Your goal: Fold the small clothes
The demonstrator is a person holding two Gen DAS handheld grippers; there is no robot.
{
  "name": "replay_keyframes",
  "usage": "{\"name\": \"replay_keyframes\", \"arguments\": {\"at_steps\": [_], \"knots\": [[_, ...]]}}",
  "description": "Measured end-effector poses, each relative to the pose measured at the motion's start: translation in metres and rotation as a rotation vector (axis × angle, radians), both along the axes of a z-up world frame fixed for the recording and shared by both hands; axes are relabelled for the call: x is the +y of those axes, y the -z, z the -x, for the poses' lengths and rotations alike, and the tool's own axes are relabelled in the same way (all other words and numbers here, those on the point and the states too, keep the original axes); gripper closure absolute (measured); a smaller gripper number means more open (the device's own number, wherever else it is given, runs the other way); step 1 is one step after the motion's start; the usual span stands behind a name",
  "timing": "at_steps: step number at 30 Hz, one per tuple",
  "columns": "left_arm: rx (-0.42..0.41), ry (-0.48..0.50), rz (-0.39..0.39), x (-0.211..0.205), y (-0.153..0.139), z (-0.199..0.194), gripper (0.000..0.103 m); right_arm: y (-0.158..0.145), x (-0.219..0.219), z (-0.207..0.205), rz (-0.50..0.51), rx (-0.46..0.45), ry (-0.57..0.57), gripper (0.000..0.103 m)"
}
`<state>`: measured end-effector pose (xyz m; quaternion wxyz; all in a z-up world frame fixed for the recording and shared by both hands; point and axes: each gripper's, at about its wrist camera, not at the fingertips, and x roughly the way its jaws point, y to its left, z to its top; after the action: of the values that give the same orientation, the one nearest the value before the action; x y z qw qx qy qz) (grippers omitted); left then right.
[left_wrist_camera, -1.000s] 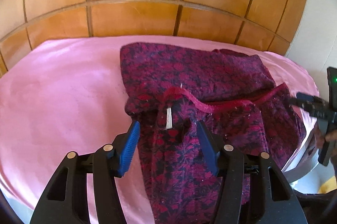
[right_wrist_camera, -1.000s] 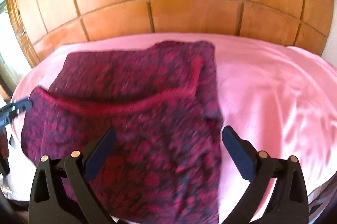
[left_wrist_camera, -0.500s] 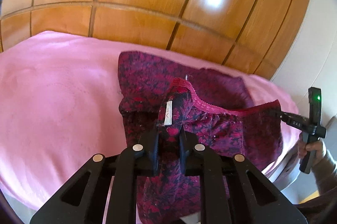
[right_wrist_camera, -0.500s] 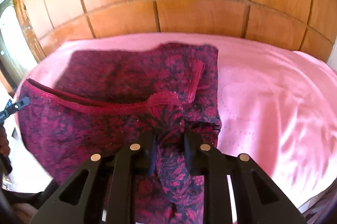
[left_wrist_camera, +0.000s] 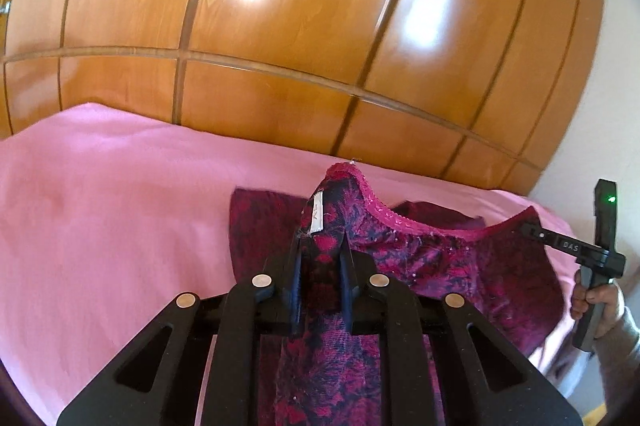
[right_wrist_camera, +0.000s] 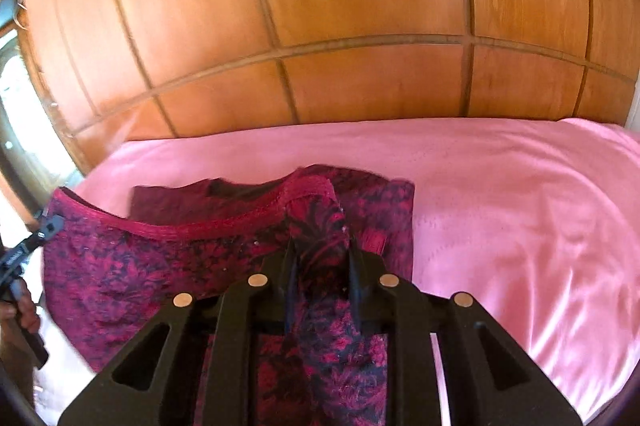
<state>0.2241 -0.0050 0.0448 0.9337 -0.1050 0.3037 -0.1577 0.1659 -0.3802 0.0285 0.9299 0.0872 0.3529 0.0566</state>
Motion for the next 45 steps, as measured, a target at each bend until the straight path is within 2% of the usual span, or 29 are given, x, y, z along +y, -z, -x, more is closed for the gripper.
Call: {"name": "replay_keyframes", "arguments": {"at_steps": [5,10,15,17,19,22,23,24,25,26,27,28,31,34,38,39,42,43,45], "knots": [[0.019,-0.037,-0.043,-0.009,0.007,-0.051,0.089,0.007,0.001,-0.058,0.037,0.011,0.056,0.084],[0.059,-0.084,-0.065,-0.009,0.018,-0.098,0.089,0.017,0.001,-0.099,0.052,0.029,0.104,0.084],[0.173,-0.124,-0.146,-0.013,0.059,-0.144,0.089,0.047,0.0,-0.14,0.102,0.116,0.129,0.084],[0.251,-0.129,-0.138,-0.01,0.082,-0.158,0.09,0.064,0.0,-0.148,0.117,0.162,0.133,0.084],[0.28,-0.134,-0.15,-0.009,0.094,-0.164,0.089,0.082,-0.004,-0.156,0.098,0.22,0.137,0.084],[0.286,-0.118,-0.136,-0.005,0.09,-0.163,0.084,0.086,-0.007,-0.157,0.094,0.234,0.14,0.08],[0.283,-0.114,-0.13,-0.003,0.088,-0.161,0.08,0.084,-0.008,-0.158,0.093,0.233,0.139,0.077],[0.278,-0.111,-0.118,0.0,0.085,-0.159,0.078,0.08,-0.01,-0.154,0.083,0.227,0.136,0.07],[0.272,-0.109,-0.102,0.004,0.081,-0.152,0.07,0.076,-0.013,-0.15,0.071,0.217,0.133,0.06],[0.265,-0.114,-0.088,0.009,0.077,-0.142,0.051,0.072,-0.016,-0.144,0.055,0.204,0.131,0.056],[0.262,-0.13,-0.083,0.013,0.075,-0.133,0.041,0.067,-0.02,-0.132,0.026,0.191,0.124,0.051],[0.247,-0.148,-0.058,0.023,0.073,-0.116,0.037,0.062,-0.019,-0.12,0.001,0.182,0.116,0.047],[0.253,-0.138,-0.005,0.039,0.079,-0.076,0.037,0.058,-0.031,-0.077,-0.074,0.161,0.094,0.037],[0.26,-0.125,0.058,0.052,0.087,-0.035,0.037,0.068,-0.041,-0.025,-0.168,0.174,0.066,0.037],[0.342,-0.102,0.205,0.067,0.108,0.011,0.037,0.084,-0.04,0.036,-0.225,0.196,0.054,0.039],[0.351,-0.093,0.224,0.067,0.112,0.019,0.038,0.085,-0.039,0.046,-0.212,0.189,0.06,0.042],[0.368,-0.048,0.281,0.059,0.12,0.031,0.052,0.096,-0.035,0.064,-0.258,0.207,0.055,0.06],[0.374,-0.038,0.293,0.055,0.122,0.032,0.065,0.098,-0.032,0.066,-0.243,0.203,0.057,0.067],[0.377,-0.04,0.317,0.053,0.124,0.032,0.078,0.099,-0.032,0.068,-0.252,0.213,0.064,0.081]]}}
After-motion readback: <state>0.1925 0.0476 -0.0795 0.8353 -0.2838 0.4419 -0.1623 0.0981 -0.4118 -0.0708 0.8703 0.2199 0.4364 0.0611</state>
